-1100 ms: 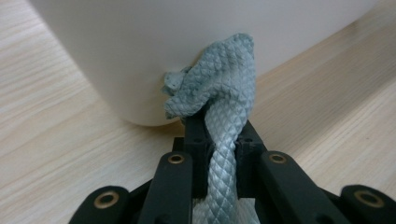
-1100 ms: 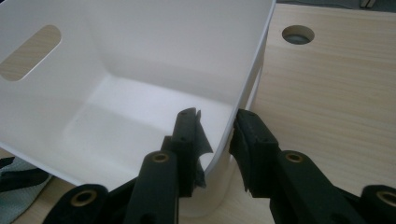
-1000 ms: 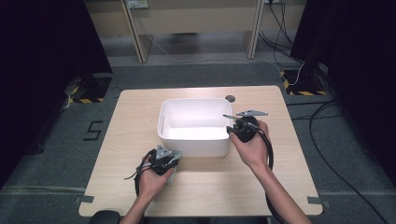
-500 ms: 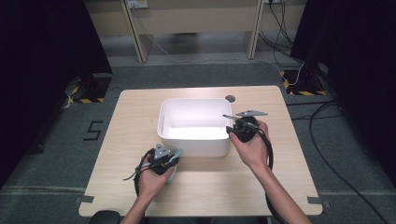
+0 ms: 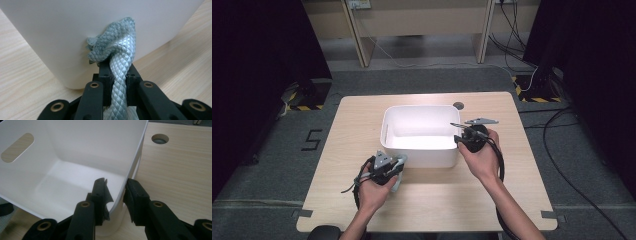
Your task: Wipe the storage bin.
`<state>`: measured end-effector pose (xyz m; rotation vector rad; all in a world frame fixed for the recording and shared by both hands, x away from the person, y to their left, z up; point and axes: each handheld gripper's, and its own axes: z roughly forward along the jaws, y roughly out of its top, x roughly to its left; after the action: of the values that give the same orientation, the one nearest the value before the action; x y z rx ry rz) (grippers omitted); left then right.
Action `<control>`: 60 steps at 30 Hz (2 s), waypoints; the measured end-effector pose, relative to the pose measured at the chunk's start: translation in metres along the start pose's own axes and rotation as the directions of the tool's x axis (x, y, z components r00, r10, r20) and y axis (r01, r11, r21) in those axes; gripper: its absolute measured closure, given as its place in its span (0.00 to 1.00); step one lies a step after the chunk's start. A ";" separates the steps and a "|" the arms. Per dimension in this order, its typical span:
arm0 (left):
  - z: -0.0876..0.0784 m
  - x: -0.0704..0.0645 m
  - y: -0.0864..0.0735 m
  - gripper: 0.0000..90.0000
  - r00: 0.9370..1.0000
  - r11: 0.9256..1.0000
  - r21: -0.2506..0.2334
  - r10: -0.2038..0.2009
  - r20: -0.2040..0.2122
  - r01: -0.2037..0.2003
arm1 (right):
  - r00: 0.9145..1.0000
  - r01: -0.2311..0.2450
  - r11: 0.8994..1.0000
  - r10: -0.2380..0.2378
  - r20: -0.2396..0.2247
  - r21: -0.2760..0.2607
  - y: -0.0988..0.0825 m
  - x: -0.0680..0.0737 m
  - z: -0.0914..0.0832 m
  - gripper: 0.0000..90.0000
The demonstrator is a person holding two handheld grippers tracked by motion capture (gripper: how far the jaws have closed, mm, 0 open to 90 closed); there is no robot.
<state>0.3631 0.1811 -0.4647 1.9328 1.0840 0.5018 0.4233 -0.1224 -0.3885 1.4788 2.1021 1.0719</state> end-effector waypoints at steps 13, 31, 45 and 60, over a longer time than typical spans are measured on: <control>-0.011 -0.002 0.012 0.88 1.000 0.999 -0.041 -0.003 0.001 0.003 | 1.000 -0.001 1.000 0.001 -0.001 -0.003 0.000 0.000 0.000 0.78; -0.018 -0.007 0.021 0.88 1.000 0.998 -0.065 0.005 -0.003 -0.005 | 1.000 0.000 1.000 0.000 0.000 0.000 0.000 0.000 0.000 0.78; -0.011 -0.016 0.025 0.88 1.000 0.998 -0.062 0.012 0.012 -0.011 | 1.000 0.000 1.000 0.000 -0.001 0.000 0.000 0.000 0.000 0.78; -0.002 -0.014 0.017 0.88 1.000 0.999 -0.038 0.011 0.005 -0.011 | 1.000 -0.001 1.000 0.001 -0.003 -0.002 0.000 0.000 0.000 0.77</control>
<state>0.3625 0.1655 -0.4489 1.9073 1.0537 0.5195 0.4235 -0.1223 -0.3889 1.4780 2.1016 1.0769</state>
